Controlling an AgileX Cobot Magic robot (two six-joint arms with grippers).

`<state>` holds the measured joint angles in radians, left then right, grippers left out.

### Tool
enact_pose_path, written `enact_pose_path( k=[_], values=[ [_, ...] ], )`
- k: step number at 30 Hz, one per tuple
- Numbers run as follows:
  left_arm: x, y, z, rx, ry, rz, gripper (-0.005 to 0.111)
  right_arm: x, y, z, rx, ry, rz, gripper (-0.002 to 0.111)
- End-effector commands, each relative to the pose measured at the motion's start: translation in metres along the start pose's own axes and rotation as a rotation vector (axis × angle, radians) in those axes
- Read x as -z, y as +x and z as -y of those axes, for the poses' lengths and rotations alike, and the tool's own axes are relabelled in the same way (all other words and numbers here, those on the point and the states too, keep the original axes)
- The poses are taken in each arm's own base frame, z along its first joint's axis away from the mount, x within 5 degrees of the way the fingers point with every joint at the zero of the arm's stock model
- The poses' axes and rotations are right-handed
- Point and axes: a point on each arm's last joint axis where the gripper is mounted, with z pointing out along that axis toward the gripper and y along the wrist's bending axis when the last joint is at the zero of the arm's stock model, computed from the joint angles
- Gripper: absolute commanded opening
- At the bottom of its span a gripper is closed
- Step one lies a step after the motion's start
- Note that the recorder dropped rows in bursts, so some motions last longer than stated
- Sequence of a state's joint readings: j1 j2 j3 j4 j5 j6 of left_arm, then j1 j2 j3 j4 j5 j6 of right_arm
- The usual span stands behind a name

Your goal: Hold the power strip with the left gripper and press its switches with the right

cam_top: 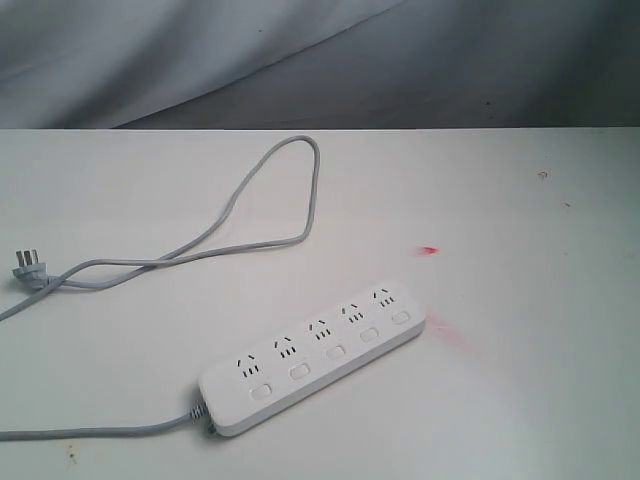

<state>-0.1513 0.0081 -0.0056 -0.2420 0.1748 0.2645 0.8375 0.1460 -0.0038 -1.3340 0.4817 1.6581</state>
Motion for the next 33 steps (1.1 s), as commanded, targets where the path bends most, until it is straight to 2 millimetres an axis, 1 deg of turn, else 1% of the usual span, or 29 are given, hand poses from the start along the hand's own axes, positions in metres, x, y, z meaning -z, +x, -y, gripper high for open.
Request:
enact_pose_path(
  k=[1,8,14,19,27,33],
  values=[
    [0.0003,0.0048,-0.0026,0.0,-0.052,-0.035,0.0,0.0001,0.0011,0.0005,-0.004,0.001,-0.001,0.0],
    [0.0003,0.0036,-0.0041,0.007,-0.077,-0.022,0.0,0.0001,0.001,0.0005,-0.004,0.001,-0.001,0.0],
    [0.0004,0.0003,-0.0047,0.117,-0.083,0.019,0.0,0.0001,0.001,0.0005,-0.004,0.001,-0.001,0.0],
    [0.0006,0.0002,-0.007,0.172,-0.107,0.025,0.0,0.0001,0.001,0.0005,-0.004,0.001,-0.001,0.0],
    [0.0007,0.0005,-0.008,0.136,-0.119,0.021,0.0,0.0001,0.001,0.0005,-0.004,0.001,-0.001,0.0],
    [0.0007,0.0005,-0.0078,0.149,-0.117,0.021,0.0,0.0001,0.001,0.0005,-0.004,0.001,-0.001,0.0]
  ],
)
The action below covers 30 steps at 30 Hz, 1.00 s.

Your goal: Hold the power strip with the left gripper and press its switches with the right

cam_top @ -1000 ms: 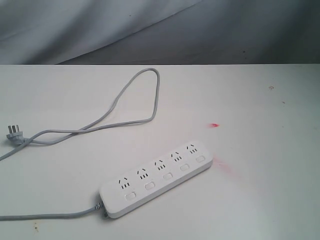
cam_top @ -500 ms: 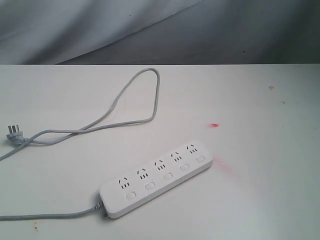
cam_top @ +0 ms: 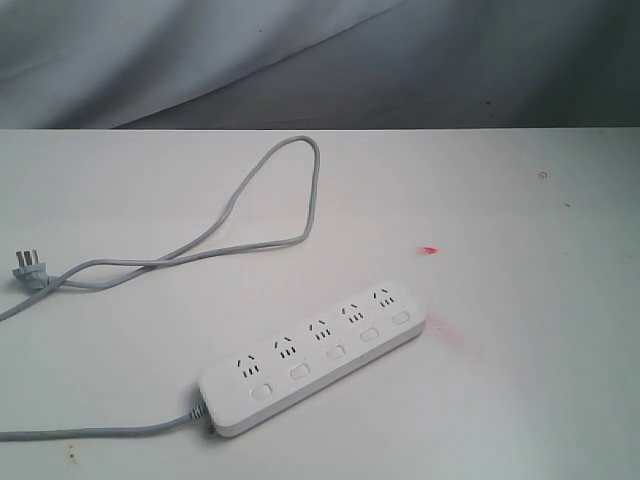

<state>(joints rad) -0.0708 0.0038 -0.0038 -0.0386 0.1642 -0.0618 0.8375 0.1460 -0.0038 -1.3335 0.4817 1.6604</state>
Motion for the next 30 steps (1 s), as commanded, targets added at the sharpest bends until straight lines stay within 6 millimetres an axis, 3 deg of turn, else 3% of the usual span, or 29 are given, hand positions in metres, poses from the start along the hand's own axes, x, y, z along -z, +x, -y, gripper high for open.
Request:
enact_pose_path(
  k=[1,21,30],
  values=[
    [0.0,0.0,0.0,0.017,-0.001,0.01,0.0,0.0,0.001,0.001,-0.001,0.001,0.0,0.0],
    [0.0,0.0,0.0,0.017,-0.001,0.01,0.0,0.0,0.001,0.001,-0.001,0.001,0.0,0.0],
    [0.0,0.0,0.0,0.017,-0.001,0.01,0.0,0.014,-0.008,0.011,-0.109,0.099,0.172,0.0]
  ],
)
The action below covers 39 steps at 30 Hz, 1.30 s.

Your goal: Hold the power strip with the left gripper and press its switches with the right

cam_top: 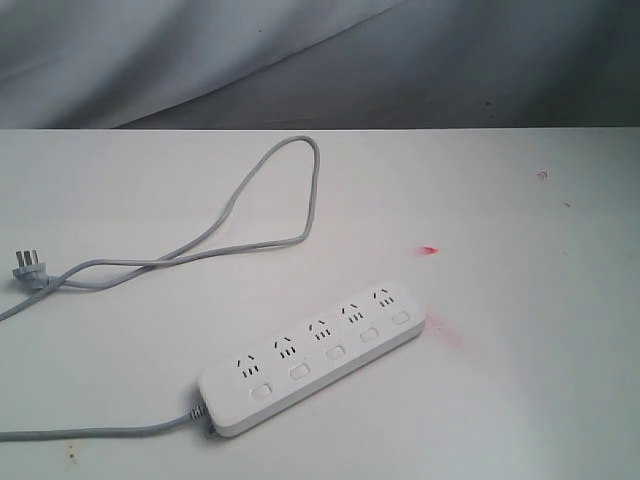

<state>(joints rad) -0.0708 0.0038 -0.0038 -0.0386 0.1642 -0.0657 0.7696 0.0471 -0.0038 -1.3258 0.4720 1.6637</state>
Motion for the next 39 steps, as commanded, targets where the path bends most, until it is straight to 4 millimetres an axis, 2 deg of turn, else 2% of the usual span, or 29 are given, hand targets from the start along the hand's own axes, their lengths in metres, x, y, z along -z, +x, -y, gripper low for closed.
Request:
enact_pose_path(
  k=[1,5,9,17,29,34,36,39],
  values=[
    [0.0,0.0,0.0,0.013,-0.001,0.01,0.0,0.007,-0.004,0.007,-0.048,0.117,0.097,0.0],
    [0.0,0.0,0.0,0.013,-0.001,0.01,0.0,0.011,-0.007,0.014,-0.047,0.255,0.154,0.0],
    [0.0,0.0,0.0,0.013,-0.001,0.01,0.0,0.013,-0.009,0.015,0.033,0.327,0.184,0.0],
    [0.0,0.0,0.0,0.013,-0.001,0.01,0.0,0.011,-0.01,0.002,0.302,0.257,0.182,0.0],
    [0.0,0.0,0.0,0.013,-0.001,0.01,0.0,0.012,-0.009,0.007,0.277,0.307,0.166,0.0],
    [0.0,0.0,0.0,0.013,-0.001,0.01,0.0,0.013,0.002,0.016,0.243,0.384,0.032,0.0],
    [0.0,0.0,0.0,0.013,-0.001,0.01,0.0,0.012,0.009,0.013,0.297,0.35,-0.046,0.0],
    [0.0,0.0,0.0,0.013,-0.001,0.01,0.0,0.008,0.006,0.002,0.468,0.223,-0.02,0.0]
  ],
)
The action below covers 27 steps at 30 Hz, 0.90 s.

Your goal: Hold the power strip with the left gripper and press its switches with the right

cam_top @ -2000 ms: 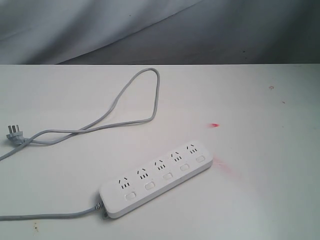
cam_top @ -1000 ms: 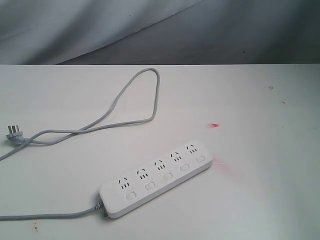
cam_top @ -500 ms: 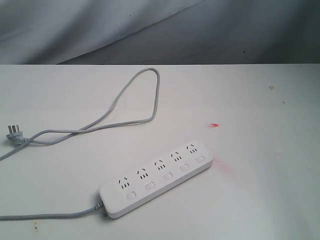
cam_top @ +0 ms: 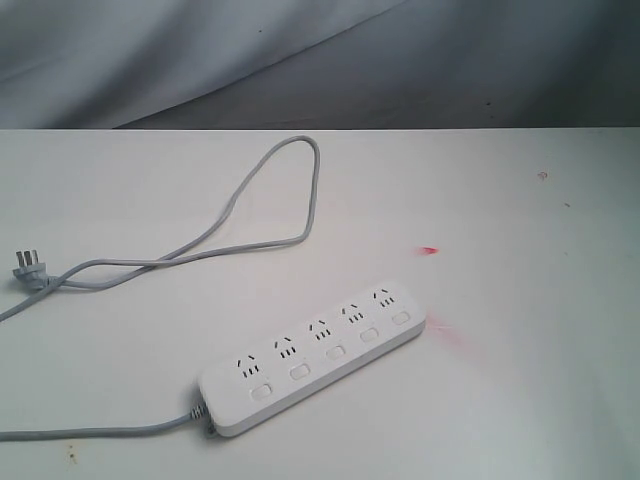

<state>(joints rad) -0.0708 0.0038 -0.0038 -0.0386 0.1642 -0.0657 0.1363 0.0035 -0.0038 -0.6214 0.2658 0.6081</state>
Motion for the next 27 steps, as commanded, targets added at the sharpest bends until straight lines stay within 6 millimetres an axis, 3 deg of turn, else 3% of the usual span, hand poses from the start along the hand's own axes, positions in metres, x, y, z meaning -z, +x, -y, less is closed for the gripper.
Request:
enact_pose_path(
  k=[1,15,27],
  values=[
    [0.0001,0.0002,-0.0001,0.013,-0.001,0.01,0.0,0.0008,-0.0026,-0.0118,0.178,-0.123,0.052,0.0],
    [0.0001,0.0002,-0.0001,0.013,-0.001,0.01,0.0,0.0016,-0.0102,-0.013,0.036,-0.138,0.127,0.0],
    [0.0001,0.0002,-0.0001,0.013,-0.001,0.01,0.0,0.0016,-0.0102,-0.013,0.036,-0.138,0.127,0.0]
  ],
)
